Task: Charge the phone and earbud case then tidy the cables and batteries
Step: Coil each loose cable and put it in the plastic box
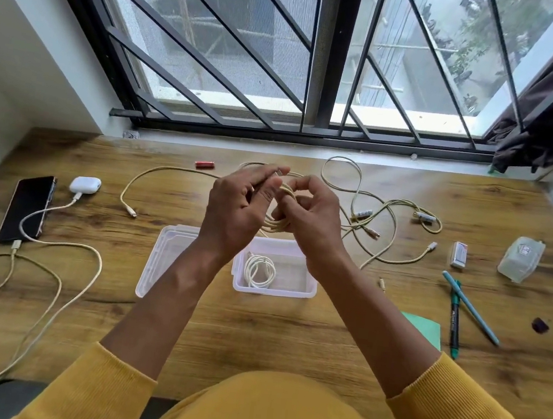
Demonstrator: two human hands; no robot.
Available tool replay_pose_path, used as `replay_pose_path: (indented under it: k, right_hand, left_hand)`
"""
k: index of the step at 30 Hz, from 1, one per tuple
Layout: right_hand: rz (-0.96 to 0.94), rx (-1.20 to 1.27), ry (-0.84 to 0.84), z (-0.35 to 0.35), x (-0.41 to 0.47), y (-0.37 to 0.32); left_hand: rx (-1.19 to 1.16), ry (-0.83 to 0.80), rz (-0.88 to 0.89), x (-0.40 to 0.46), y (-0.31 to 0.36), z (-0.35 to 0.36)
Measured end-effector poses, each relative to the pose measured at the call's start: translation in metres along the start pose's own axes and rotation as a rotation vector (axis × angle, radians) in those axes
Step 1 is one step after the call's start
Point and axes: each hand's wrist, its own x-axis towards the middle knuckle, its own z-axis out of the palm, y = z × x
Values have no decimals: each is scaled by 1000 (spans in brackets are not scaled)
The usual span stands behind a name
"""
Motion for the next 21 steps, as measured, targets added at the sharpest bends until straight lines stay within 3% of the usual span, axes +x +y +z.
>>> replay_pose_path:
  k: [11,17,21]
  right_hand:
    - [99,381,-113,-11,-1,1]
    - [147,440,-129,-12,-1,4]
    - [226,531,-89,-17,3,1]
  left_hand:
    - [244,86,87,-5,-8,1]
    - [173,85,32,-6,-11,-6]
    - [-55,22,-135,-7,-12,-13]
